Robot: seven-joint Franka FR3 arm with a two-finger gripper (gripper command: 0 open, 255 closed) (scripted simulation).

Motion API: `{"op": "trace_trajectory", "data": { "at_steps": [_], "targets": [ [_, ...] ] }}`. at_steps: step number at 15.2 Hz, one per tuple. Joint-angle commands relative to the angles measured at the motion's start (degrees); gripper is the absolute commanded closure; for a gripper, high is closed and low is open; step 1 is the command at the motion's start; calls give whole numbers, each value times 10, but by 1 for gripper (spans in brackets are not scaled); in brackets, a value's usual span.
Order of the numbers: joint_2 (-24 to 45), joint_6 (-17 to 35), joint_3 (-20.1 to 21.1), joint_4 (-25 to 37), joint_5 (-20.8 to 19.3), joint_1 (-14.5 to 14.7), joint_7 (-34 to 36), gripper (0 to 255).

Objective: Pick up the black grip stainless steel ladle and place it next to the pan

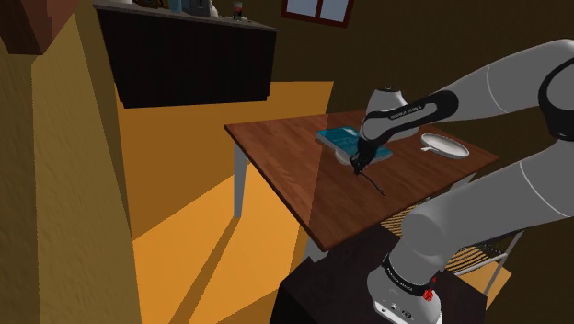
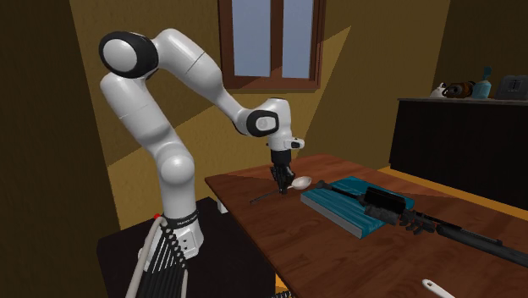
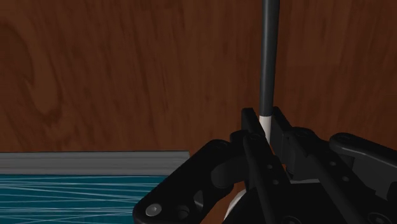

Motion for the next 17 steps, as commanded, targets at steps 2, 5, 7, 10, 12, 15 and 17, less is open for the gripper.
{"op": "trace_trajectory", "data": {
  "at_steps": [2,5,7,10,12,15,17],
  "targets": [
    [-18,-28,4,10,3,0,-3,255],
    [-35,-57,8,23,7,1,-6,255],
    [-45,-76,11,32,10,2,-7,255],
    [-59,-104,15,46,14,3,-10,255],
    [-67,-123,18,57,17,3,-12,255],
    [-77,-149,22,73,21,5,-15,255],
    [-83,-167,24,85,23,5,-16,255]
  ]
}}
